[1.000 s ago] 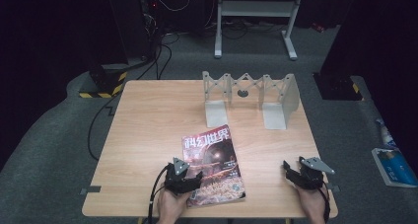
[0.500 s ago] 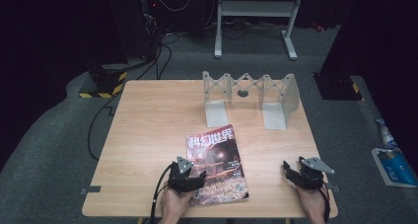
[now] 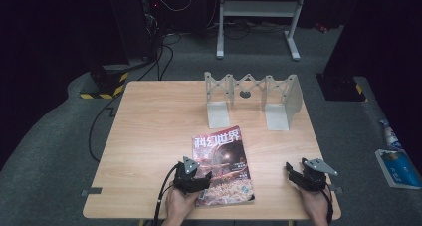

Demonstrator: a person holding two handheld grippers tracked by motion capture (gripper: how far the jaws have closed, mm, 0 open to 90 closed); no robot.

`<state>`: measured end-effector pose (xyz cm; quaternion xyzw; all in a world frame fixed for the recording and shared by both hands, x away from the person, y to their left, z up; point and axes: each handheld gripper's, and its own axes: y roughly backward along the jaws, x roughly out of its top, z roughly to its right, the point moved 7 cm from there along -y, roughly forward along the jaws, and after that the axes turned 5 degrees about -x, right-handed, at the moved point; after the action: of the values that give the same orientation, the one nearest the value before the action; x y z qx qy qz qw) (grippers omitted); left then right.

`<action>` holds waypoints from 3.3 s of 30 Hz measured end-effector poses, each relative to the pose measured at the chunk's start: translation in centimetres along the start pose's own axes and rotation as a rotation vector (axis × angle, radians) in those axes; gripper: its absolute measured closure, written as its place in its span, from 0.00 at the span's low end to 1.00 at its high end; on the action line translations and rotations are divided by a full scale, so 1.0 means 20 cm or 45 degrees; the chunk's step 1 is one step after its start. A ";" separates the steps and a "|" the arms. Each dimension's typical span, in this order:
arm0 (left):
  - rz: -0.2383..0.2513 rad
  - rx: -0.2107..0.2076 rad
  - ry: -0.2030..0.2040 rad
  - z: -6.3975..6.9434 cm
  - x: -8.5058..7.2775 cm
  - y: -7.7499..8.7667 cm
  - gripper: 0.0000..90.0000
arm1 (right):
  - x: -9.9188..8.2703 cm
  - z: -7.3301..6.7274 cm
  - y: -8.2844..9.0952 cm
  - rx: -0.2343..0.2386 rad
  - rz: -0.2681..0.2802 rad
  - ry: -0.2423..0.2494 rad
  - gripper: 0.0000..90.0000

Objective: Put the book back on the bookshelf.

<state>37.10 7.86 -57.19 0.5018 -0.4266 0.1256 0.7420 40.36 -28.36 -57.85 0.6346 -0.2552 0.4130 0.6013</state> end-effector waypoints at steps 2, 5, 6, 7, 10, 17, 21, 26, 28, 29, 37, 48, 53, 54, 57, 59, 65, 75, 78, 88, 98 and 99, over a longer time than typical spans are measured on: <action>0.001 0.000 -0.008 0.00 0.00 -0.01 0.28 | 0.00 0.00 0.00 0.000 0.001 0.000 0.37; 0.005 -0.010 -0.006 0.01 0.01 -0.02 0.28 | 0.00 0.00 0.00 0.000 0.000 0.000 0.36; 0.003 -0.010 -0.011 0.02 0.01 -0.02 0.28 | 0.00 0.00 0.00 0.001 0.000 0.000 0.37; -0.002 -0.015 -0.013 0.02 0.02 -0.02 0.28 | 0.00 0.00 0.00 0.001 0.001 0.002 0.37; -0.006 -0.028 -0.022 0.03 0.03 -0.04 0.28 | 0.00 0.00 0.00 0.000 0.001 0.002 0.37; -0.013 -0.042 -0.054 0.05 0.05 -0.07 0.28 | 0.00 -0.01 0.00 0.013 0.004 0.017 0.39; -0.011 -0.060 -0.044 0.05 0.06 -0.08 0.27 | 0.00 -0.04 0.02 0.052 0.005 0.055 0.48; -0.016 -0.070 -0.050 0.05 0.06 -0.08 0.27 | 0.01 -0.12 0.06 0.108 0.009 0.079 0.49; -0.017 -0.074 -0.054 0.05 0.06 -0.08 0.27 | 0.01 -0.15 0.08 0.126 -0.020 0.086 0.49; -0.017 -0.076 -0.055 0.05 0.06 -0.08 0.27 | 0.01 -0.17 0.08 0.135 -0.044 0.081 0.50; 0.001 -0.093 -0.073 0.03 0.07 -0.09 0.27 | 0.04 -0.30 0.12 0.287 -0.091 0.052 0.50; 0.031 -0.112 -0.080 -0.01 0.08 -0.10 0.31 | 0.09 -0.44 0.10 0.350 -0.190 0.050 0.51; 0.057 -0.114 -0.067 -0.02 0.09 -0.11 0.33 | 0.12 -0.48 0.09 0.352 -0.209 0.070 0.50; 0.049 -0.112 -0.077 -0.03 0.10 -0.12 0.33 | 0.12 -0.48 0.08 0.354 -0.209 0.074 0.49; -0.001 -0.108 -0.071 -0.04 0.12 -0.12 0.34 | 0.13 -0.51 0.08 0.362 -0.212 0.087 0.47; 0.011 -0.109 -0.056 -0.04 0.12 -0.13 0.35 | 0.14 -0.51 0.06 0.359 -0.220 0.113 0.47; 0.046 -0.113 -0.071 -0.06 0.13 -0.15 0.35 | 0.15 -0.50 0.05 0.350 -0.209 0.085 0.47; 0.088 -0.116 -0.093 -0.07 0.13 -0.15 0.35 | 0.23 -0.52 0.05 0.395 -0.134 0.023 0.49; 0.086 -0.129 -0.103 -0.07 0.13 -0.15 0.35 | 0.23 -0.55 0.01 0.396 -0.154 0.042 0.49; 0.087 -0.131 -0.102 -0.08 0.12 -0.15 0.36 | 0.24 -0.58 -0.10 0.380 -0.230 0.053 0.48; 0.088 -0.131 -0.093 -0.07 0.12 -0.15 0.36 | 0.27 -0.61 -0.18 0.366 -0.241 0.096 0.46; 0.088 -0.131 -0.093 -0.07 0.12 -0.15 0.36 | 0.27 -0.62 -0.18 0.366 -0.238 0.093 0.46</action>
<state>41.19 7.12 -57.43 0.4523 -0.4764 0.1106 0.7458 43.57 -14.87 -56.19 0.7195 -0.1115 0.4103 0.5491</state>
